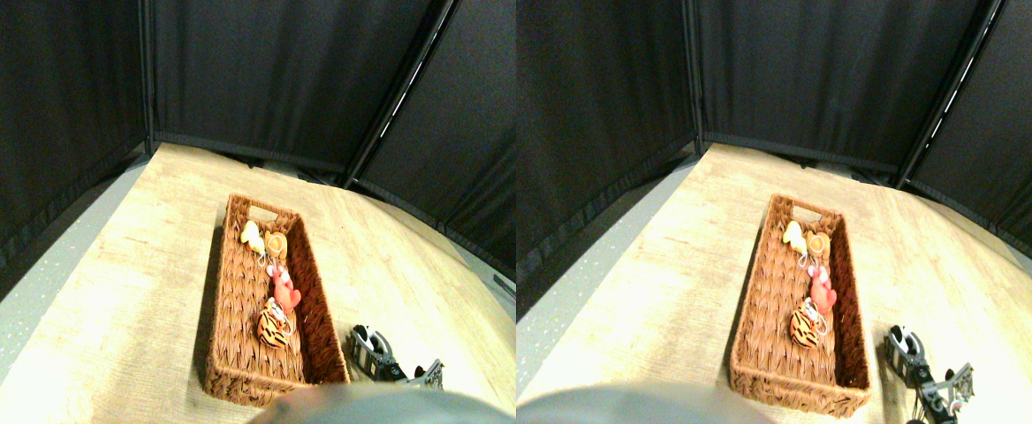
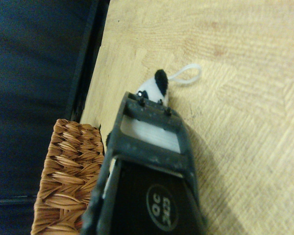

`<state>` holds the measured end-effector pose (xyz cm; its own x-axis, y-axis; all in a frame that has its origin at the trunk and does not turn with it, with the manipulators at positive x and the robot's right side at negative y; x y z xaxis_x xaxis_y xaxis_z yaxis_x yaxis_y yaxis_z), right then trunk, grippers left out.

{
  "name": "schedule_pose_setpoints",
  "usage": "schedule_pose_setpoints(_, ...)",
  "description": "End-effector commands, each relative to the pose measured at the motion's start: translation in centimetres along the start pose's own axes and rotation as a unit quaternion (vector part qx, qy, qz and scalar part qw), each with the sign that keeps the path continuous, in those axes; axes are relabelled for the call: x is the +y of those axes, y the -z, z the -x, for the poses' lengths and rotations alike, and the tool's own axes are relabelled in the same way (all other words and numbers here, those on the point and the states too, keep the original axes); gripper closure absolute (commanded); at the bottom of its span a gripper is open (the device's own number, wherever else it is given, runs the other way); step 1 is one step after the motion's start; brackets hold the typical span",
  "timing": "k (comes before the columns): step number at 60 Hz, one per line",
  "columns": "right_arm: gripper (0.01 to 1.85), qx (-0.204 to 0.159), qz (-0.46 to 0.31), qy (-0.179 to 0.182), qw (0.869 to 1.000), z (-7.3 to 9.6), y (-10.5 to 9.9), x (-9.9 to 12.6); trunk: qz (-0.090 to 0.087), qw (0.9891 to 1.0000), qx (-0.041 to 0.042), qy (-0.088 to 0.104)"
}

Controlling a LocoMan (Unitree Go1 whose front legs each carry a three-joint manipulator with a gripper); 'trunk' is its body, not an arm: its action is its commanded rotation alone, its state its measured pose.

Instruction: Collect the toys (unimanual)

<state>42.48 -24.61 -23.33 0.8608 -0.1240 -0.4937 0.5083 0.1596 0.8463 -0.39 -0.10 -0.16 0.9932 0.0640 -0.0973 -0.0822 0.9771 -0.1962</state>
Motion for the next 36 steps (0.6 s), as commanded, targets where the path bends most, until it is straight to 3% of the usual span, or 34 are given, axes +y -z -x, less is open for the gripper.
schedule_pose_setpoints(1,1.78,0.003,0.044,-0.06,0.997,0.7,-0.2,3.1,0.005,1.0,-0.0028,-0.005)
schedule_pose_setpoints(8,1.77,0.015,0.056,-0.074,0.996,1.1,-0.3,5.6,0.011,0.9999,-0.0084,-0.009)
schedule_pose_setpoints(21,1.72,0.046,0.111,-0.13,0.984,0.9,0.3,10.1,0.027,0.9992,-0.018,-0.024)
schedule_pose_setpoints(31,1.75,0.054,0.138,-0.152,0.977,1.0,1.4,12.4,0.039,0.9983,-0.0228,-0.037)
schedule_pose_setpoints(36,1.75,0.078,0.155,-0.166,0.971,0.8,2.0,13.4,0.044,0.9978,-0.0246,-0.044)
